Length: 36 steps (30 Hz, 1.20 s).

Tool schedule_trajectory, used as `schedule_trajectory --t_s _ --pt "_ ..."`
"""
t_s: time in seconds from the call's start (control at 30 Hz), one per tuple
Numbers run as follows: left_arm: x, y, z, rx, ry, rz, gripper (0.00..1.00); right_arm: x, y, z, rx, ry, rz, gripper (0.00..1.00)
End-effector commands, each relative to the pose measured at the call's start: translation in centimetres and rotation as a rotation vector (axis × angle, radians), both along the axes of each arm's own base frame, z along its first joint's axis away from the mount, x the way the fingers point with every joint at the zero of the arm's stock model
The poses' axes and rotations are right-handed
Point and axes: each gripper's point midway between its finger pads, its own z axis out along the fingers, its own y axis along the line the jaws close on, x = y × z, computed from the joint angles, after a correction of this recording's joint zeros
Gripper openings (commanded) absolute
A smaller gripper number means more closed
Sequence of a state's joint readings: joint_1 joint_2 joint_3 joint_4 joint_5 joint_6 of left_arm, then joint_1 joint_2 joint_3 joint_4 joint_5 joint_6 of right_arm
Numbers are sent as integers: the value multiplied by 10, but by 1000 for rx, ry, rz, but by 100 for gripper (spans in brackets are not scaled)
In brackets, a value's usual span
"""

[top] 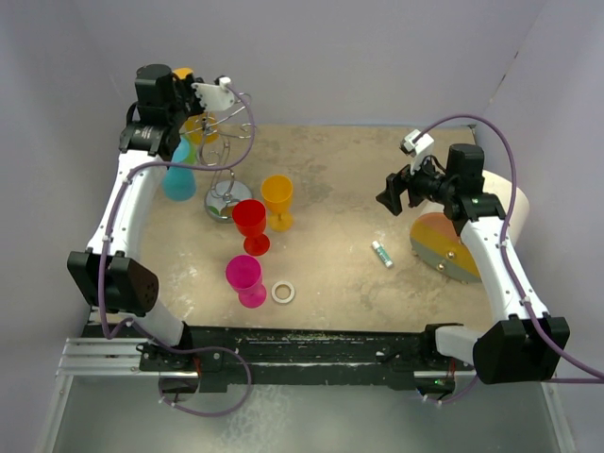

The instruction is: Place the wine glass upside down on the wine glass rack

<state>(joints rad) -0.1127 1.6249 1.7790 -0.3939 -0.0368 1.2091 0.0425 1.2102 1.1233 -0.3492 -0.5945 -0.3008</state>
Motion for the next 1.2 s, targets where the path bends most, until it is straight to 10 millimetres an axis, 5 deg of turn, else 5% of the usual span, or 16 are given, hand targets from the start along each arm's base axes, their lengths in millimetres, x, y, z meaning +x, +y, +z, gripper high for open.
schedule_trajectory --t_s 0.0,1.17 --pt "-9 -8 38 -16 -125 -46 0 3 0 13 0 -60 14 92" --pt "13 -41 35 -180 -138 -180 0 7 -8 7 -7 -50 -11 92"
